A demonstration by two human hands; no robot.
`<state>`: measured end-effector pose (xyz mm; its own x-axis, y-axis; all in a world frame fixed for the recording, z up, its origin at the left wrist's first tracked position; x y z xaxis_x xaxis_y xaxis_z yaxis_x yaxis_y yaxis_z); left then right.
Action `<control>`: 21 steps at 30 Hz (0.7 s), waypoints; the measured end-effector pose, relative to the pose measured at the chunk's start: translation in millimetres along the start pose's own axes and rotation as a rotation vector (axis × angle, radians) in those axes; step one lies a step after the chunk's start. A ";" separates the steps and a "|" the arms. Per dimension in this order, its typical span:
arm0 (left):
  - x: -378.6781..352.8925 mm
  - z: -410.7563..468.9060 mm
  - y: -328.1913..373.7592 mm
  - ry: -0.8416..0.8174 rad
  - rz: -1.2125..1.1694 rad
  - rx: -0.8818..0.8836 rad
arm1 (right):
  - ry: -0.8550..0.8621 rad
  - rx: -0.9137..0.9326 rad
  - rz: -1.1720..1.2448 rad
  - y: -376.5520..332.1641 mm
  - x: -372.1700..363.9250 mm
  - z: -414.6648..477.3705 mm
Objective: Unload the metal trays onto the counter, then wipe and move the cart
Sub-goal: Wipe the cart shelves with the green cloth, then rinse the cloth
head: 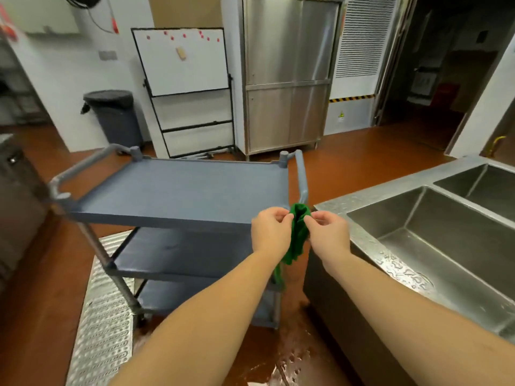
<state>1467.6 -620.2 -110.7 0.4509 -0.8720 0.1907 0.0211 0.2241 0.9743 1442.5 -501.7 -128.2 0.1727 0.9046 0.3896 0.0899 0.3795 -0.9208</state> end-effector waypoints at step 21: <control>74.6 227.4 -27.2 0.254 0.252 0.047 | -0.296 0.079 0.048 -86.9 -185.3 166.2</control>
<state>1297.7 -790.2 -95.7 0.6445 -0.6546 0.3952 -0.1568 0.3928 0.9062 1239.7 -670.0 -123.0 -0.1198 0.9346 0.3350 0.0099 0.3385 -0.9409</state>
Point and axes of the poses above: each hand's wrist, its own z-axis towards the middle knuckle, its own x-axis out of the back of the hand, y = z × x, the point moved 2 cm from there along z, towards the middle knuckle, and after that the axes turned 13 degrees about -z, right-handed, at the moved point
